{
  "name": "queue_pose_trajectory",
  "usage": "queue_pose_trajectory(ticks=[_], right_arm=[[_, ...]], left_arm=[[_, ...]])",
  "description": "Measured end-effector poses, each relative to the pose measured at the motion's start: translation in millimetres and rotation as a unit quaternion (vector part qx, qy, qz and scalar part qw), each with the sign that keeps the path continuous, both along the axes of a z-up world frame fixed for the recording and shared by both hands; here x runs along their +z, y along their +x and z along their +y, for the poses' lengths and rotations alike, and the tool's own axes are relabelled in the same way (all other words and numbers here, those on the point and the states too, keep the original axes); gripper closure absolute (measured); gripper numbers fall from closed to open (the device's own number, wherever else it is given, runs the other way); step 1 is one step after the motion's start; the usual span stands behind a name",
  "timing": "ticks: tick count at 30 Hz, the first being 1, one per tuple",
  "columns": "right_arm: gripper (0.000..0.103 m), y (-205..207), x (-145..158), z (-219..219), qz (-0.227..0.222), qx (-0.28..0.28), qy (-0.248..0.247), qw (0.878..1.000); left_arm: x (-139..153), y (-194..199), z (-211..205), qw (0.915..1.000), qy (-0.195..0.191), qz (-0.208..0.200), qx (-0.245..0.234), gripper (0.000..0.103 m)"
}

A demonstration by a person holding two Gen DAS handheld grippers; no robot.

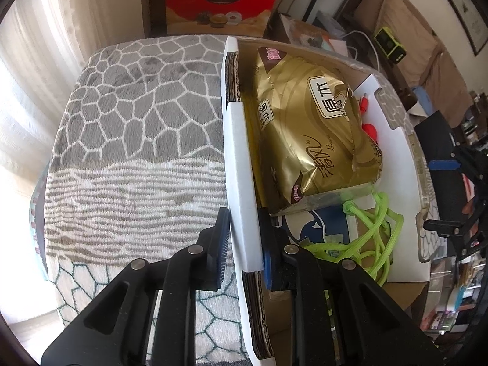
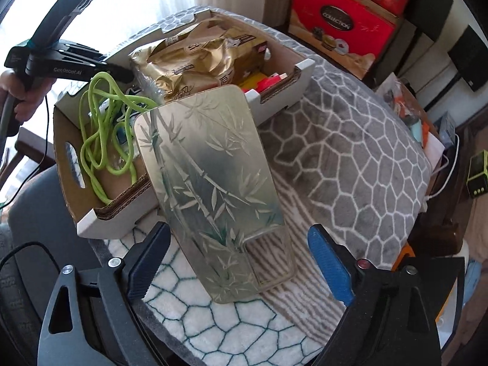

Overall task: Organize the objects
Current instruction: 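Tilt the phone case upright with the right tool and carry it toward the box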

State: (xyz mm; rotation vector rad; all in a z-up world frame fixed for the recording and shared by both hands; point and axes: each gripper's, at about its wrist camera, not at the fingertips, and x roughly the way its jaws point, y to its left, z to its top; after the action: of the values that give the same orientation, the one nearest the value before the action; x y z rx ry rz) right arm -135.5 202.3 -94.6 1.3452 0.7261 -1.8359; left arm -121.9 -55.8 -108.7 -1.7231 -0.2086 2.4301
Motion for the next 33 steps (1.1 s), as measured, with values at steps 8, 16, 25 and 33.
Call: queue_pose_trajectory(ticks=[8, 16, 25, 33], right_arm=[[0.01, -4, -14, -18, 0.001, 0.04, 0.045, 0.998], [0.02, -2, -26, -19, -0.011, 0.044, 0.043, 0.998], [0.024, 2, 19, -9, 0.031, 0.013, -0.031, 0.999], [0.074, 12, 49, -36, 0.047, 0.025, -0.032, 0.998]], left_arm=[[-1, -2, 0, 1.0, -0.001, -0.002, -0.002, 0.086], [-3, -1, -3, 1.0, 0.008, -0.002, 0.002, 0.086], [-3, -1, -5, 0.9997, 0.019, -0.003, 0.013, 0.086], [3, 1, -15, 0.9987, 0.039, 0.001, 0.032, 0.086]])
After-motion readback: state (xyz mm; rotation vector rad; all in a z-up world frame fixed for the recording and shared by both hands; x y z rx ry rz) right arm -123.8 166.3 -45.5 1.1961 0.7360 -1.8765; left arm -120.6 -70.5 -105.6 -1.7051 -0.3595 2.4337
